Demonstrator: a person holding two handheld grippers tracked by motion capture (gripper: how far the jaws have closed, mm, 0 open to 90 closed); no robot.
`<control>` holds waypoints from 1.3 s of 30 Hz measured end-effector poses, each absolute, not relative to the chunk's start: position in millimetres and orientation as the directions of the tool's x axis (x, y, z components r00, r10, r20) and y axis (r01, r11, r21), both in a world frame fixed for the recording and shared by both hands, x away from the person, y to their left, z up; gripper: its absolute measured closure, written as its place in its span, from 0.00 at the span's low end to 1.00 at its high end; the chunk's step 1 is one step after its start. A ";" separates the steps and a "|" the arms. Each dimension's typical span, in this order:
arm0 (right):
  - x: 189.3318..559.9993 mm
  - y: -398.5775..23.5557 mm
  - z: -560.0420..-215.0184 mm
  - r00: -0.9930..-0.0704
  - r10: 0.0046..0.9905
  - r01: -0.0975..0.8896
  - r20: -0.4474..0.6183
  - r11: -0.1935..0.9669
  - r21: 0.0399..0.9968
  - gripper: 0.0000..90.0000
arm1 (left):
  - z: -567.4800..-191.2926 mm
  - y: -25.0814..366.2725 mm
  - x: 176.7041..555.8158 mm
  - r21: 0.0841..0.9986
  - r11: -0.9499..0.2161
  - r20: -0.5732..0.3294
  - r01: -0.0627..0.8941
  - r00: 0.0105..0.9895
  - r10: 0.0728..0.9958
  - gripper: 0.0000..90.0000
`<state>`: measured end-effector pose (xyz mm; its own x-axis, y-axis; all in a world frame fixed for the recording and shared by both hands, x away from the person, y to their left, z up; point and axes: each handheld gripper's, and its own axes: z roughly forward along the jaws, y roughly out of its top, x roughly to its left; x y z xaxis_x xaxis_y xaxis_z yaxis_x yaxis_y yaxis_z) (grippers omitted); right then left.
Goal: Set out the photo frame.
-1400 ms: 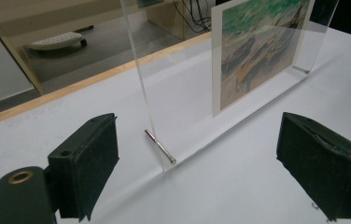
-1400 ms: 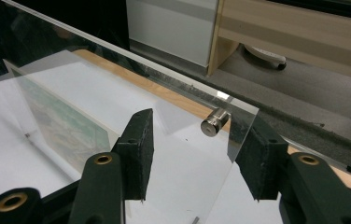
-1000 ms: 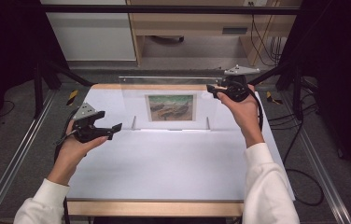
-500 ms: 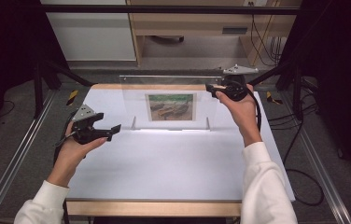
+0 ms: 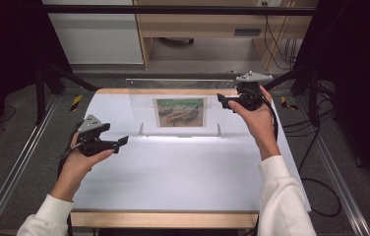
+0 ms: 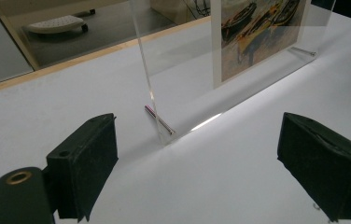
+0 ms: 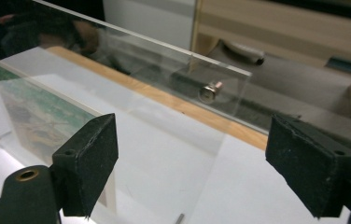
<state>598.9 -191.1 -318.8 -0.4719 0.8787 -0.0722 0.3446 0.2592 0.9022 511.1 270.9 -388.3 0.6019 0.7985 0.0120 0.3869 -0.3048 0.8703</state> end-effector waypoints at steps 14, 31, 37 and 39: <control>540.2 -210.5 -355.0 -0.460 0.882 0.381 -0.097 0.295 0.876 0.09 | -406.2 272.3 495.4 0.864 -0.308 0.011 0.400 0.594 0.804 0.09; 499.4 -223.4 -415.6 -0.434 0.899 0.445 -0.058 0.270 0.854 0.08 | -441.5 283.7 479.4 0.872 -0.280 0.008 0.401 0.560 0.829 0.07; 484.9 -228.7 -439.4 -0.415 0.909 0.468 -0.043 0.254 0.846 0.08 | -454.3 291.2 474.9 0.879 -0.258 0.010 0.400 0.526 0.851 0.07; 480.6 -229.9 -445.9 -0.405 0.913 0.473 -0.041 0.248 0.845 0.08 | -458.8 294.3 472.8 0.882 -0.246 0.006 0.402 0.513 0.858 0.08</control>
